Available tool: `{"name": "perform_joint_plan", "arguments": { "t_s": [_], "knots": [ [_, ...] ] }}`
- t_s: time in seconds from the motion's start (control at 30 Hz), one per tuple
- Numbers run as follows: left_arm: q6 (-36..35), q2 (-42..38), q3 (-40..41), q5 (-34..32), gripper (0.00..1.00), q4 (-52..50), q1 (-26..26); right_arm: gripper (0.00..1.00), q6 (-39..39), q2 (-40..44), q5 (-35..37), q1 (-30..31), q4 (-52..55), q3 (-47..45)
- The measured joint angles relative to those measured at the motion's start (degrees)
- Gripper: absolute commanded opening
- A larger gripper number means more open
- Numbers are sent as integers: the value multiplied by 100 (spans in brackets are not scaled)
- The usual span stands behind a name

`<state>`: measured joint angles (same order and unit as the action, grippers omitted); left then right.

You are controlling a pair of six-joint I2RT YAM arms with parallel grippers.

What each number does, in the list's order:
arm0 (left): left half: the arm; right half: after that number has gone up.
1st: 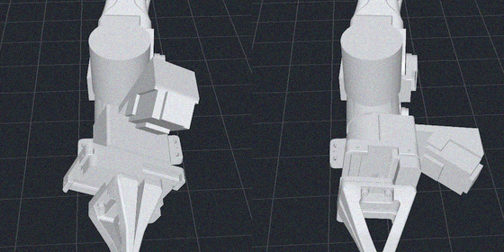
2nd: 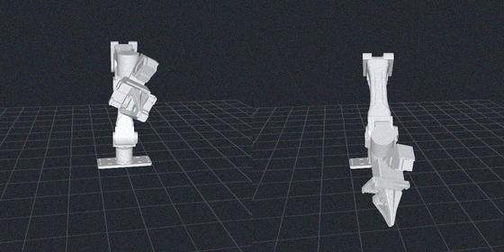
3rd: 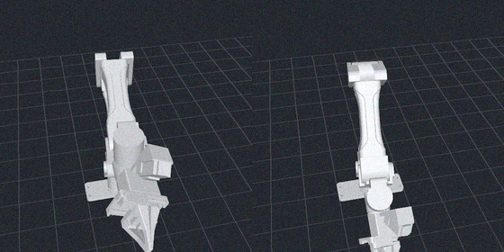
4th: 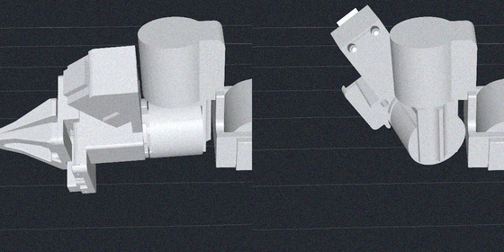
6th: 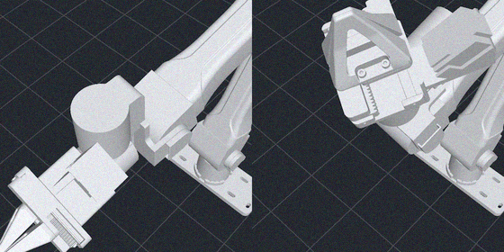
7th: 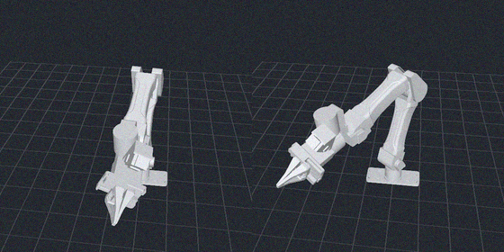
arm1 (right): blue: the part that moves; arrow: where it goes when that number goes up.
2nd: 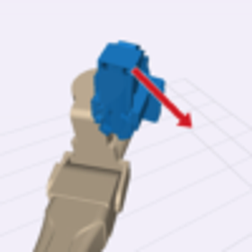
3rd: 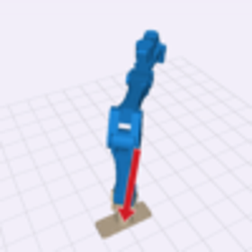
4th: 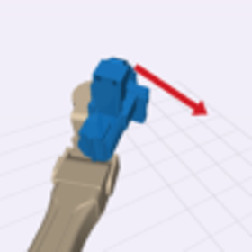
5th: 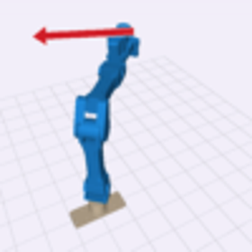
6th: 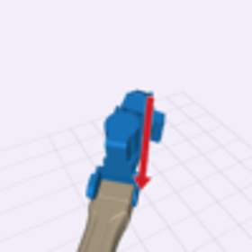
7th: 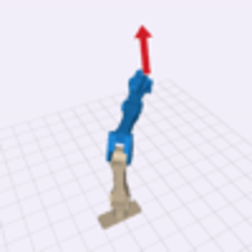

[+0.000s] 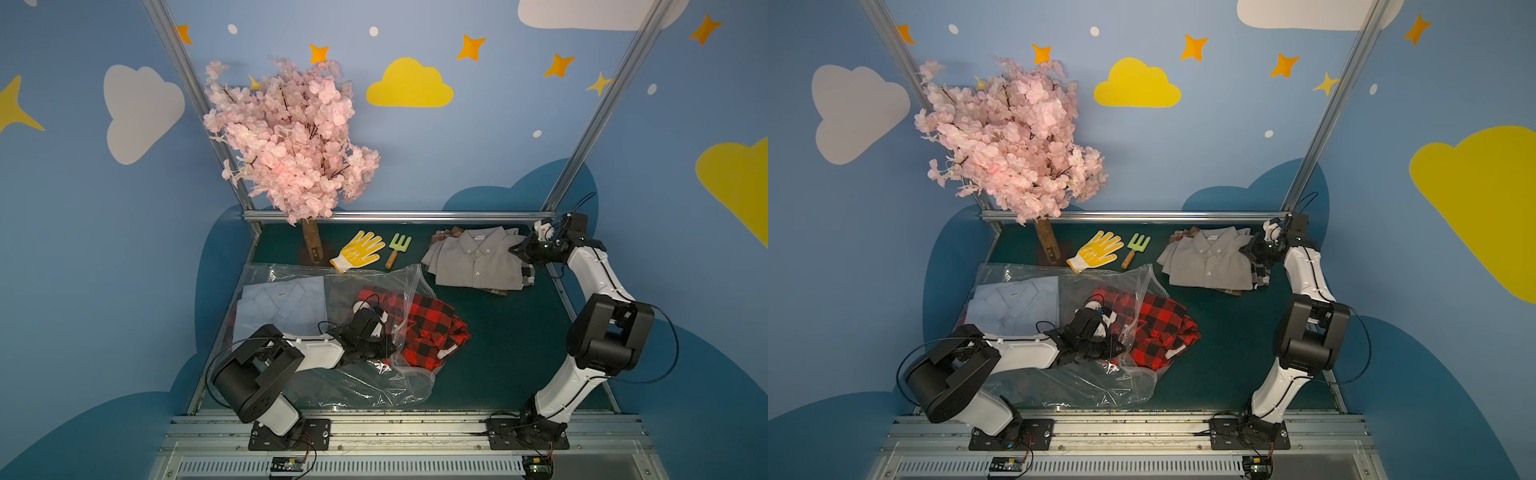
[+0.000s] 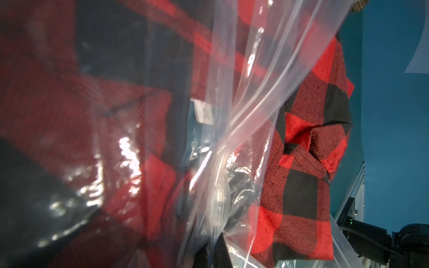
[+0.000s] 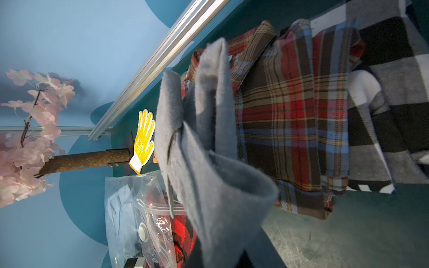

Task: Take the shirt out of the vacuum bag
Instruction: Adjust the shirt at the center of the board.

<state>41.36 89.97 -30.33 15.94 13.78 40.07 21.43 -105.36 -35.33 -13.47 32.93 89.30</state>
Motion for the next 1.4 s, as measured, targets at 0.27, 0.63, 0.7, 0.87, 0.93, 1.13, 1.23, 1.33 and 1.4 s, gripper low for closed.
{"name": "perform_joint_plan", "arguments": {
  "t_s": [0.27,0.63,0.7,0.87,0.93,1.13,1.23,1.33,1.4],
  "knots": [
    [0,31,-17,37,3,0,-15,0,372,-782,-304,-426,-511,-122],
    [4,83,-33,96,3,59,-24,55,704,-1497,-308,-640,-693,376],
    [4,87,-33,103,3,70,-24,59,704,-1528,-258,-680,-662,474],
    [2,63,-35,98,3,48,-17,64,710,-1379,-26,-796,-553,369],
    [2,31,-44,83,3,-17,-7,65,719,-1180,96,-896,-501,181],
    [-92,-190,-146,-87,3,-581,87,67,597,-146,520,-1178,-302,-468],
    [-138,-348,-170,-149,3,-925,155,67,538,546,501,-1132,-326,-968],
    [-175,-518,-188,-267,3,-1204,219,67,516,1172,334,-831,-400,-1663],
    [-201,-612,-223,-317,3,-1353,251,67,511,1499,227,-472,-450,-2181]
  ]
}}
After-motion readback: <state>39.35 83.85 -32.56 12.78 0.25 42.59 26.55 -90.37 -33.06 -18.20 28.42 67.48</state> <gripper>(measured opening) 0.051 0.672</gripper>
